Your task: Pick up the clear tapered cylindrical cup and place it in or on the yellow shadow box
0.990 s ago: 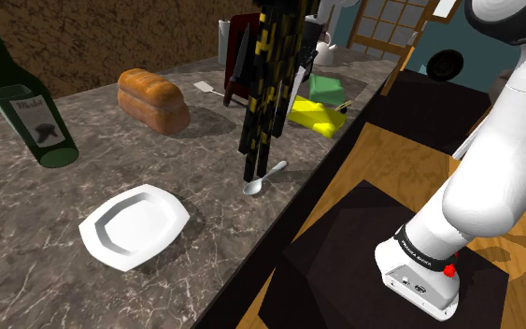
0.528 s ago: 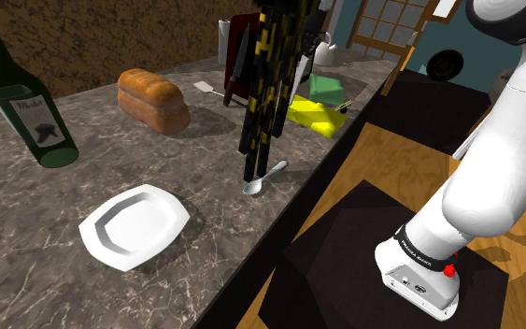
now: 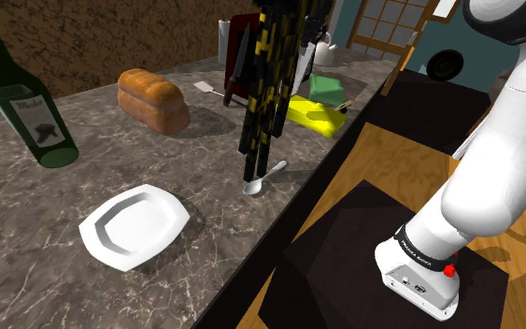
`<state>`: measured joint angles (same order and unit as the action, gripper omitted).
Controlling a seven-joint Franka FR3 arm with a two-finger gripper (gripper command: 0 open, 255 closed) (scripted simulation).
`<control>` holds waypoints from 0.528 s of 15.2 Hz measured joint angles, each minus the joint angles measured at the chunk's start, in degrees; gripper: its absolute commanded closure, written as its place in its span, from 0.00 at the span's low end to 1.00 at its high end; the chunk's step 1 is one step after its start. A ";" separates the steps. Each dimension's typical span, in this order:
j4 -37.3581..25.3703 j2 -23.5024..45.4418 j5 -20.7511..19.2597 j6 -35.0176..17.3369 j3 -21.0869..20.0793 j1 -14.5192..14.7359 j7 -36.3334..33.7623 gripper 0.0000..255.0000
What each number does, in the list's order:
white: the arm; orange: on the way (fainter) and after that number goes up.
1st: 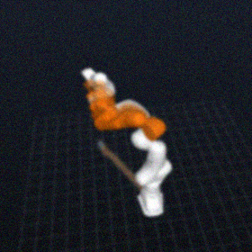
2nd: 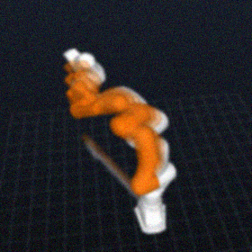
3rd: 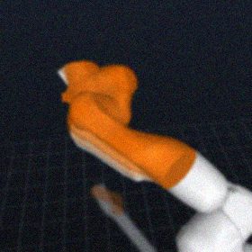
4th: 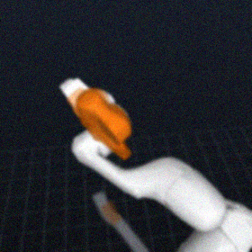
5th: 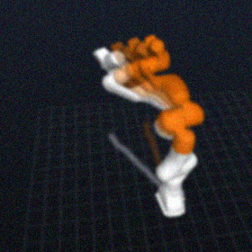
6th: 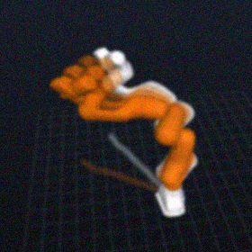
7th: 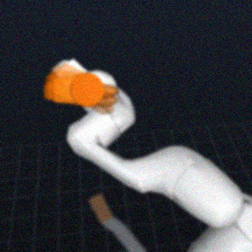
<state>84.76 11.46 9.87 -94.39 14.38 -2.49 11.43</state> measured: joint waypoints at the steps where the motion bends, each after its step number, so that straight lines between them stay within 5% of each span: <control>1: -1.03 -0.05 0.02 1.20 0.44 -0.68 0.90 1.00; 8: -10.39 3.70 1.46 8.18 3.71 -6.90 8.92 1.00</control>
<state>74.36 15.16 11.33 -86.22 18.10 -9.40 20.35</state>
